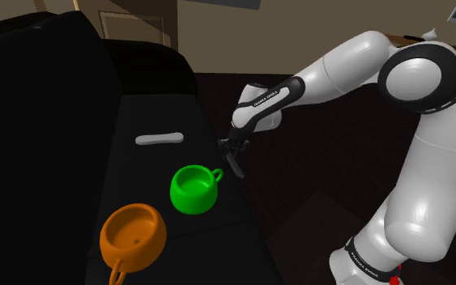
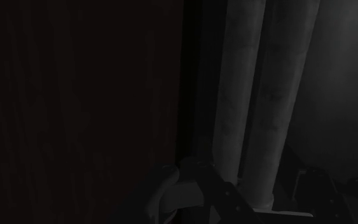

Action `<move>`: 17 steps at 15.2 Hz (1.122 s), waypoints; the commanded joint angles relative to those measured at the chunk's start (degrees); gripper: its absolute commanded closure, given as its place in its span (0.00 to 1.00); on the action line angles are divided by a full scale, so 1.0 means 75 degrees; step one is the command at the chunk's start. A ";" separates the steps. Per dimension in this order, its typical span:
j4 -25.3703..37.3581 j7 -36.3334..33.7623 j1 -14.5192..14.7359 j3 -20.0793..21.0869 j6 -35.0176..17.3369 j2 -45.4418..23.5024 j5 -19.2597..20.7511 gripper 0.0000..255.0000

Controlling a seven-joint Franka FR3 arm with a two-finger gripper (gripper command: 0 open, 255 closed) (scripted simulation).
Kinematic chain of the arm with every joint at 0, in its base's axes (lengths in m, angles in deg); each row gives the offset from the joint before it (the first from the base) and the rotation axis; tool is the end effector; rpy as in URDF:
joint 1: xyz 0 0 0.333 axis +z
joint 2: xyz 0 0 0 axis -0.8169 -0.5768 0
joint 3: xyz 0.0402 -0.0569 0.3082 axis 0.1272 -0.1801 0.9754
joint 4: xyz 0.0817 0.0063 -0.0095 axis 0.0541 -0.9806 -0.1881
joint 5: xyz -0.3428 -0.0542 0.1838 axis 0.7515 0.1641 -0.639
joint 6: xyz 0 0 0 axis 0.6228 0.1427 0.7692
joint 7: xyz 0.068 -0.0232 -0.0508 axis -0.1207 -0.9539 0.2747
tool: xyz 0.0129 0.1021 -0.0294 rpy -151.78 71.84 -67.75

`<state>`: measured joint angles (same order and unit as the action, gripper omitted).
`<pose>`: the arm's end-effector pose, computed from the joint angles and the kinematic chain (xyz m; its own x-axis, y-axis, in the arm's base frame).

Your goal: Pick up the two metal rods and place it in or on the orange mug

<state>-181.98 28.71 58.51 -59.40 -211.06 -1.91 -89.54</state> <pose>0.5647 0.0254 0.2759 0.9117 -0.4090 0.0384 -0.3977 -0.9021 -0.1675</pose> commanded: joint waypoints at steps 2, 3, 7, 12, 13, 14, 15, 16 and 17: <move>0.0052 -0.0082 0.0008 -0.0036 0.0281 0.0231 0.0086 1.00; 0.0069 -0.0110 0.0012 -0.0046 0.0370 0.0304 0.0113 1.00; 0.0155 -0.0220 0.0023 -0.0078 0.0733 0.0586 0.0214 1.00; 0.0301 -0.0346 0.0029 -0.0107 0.1194 0.0909 0.0329 1.00; 0.0336 -0.0370 0.0029 -0.0112 0.1287 0.0970 0.0350 1.00; 0.0371 -0.0393 0.0030 -0.0116 0.1381 0.1029 0.0370 1.00; 0.0409 -0.0416 0.0030 -0.0120 0.1475 0.1086 0.0390 1.00; 0.0448 -0.0439 0.0029 -0.0124 0.1569 0.1142 0.0410 1.00; 0.0489 -0.0461 0.0029 -0.0127 0.1664 0.1197 0.0428 1.00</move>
<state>-178.42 25.48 58.70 -60.34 -199.29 6.47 -86.49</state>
